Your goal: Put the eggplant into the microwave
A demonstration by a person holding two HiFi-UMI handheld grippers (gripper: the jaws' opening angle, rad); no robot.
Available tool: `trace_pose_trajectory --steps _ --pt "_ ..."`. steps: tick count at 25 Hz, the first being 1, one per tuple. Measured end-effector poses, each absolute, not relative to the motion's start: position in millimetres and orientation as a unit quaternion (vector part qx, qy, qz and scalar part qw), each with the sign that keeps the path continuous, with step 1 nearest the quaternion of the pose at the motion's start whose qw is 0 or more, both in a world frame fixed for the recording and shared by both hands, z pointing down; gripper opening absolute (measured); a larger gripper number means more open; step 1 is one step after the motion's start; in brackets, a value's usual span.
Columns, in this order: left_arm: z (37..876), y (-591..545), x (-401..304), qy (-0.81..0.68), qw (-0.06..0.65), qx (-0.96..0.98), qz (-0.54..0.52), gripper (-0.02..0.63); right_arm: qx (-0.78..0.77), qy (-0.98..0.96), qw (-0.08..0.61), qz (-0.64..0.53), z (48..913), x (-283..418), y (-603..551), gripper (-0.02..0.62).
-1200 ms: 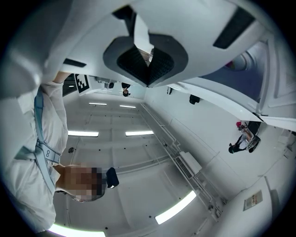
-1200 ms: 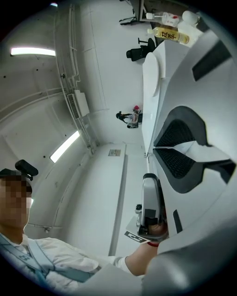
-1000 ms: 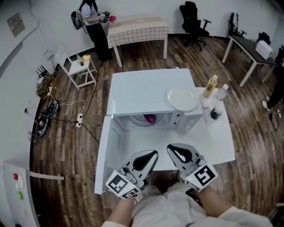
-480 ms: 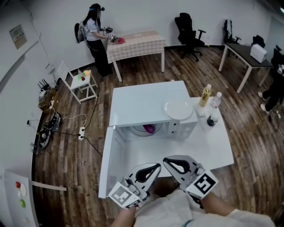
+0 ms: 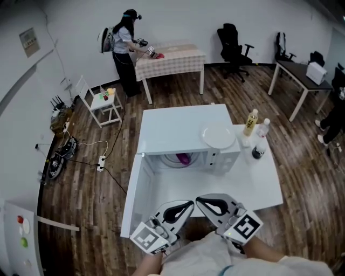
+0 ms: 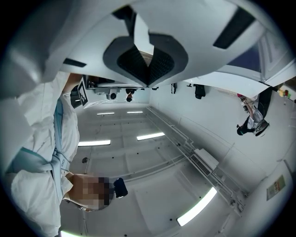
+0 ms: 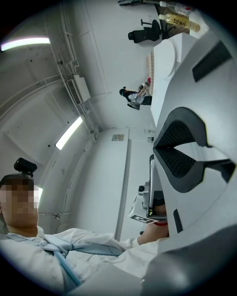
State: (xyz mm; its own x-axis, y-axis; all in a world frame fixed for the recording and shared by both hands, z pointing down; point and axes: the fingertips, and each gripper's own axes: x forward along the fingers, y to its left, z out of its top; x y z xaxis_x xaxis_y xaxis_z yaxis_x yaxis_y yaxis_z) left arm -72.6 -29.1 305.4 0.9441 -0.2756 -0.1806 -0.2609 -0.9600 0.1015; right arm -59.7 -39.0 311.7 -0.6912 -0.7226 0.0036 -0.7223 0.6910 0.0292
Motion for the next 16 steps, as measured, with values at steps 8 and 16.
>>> trace_pose_trajectory --steps 8,16 --pt "309.5 -25.4 -75.6 -0.141 0.039 0.985 -0.089 0.000 0.378 -0.925 0.012 -0.017 311.0 -66.3 -35.1 0.032" --pt "315.7 -19.5 -77.4 -0.142 0.043 0.986 -0.075 0.001 0.373 -0.928 0.019 -0.016 315.6 -68.9 -29.8 0.031"
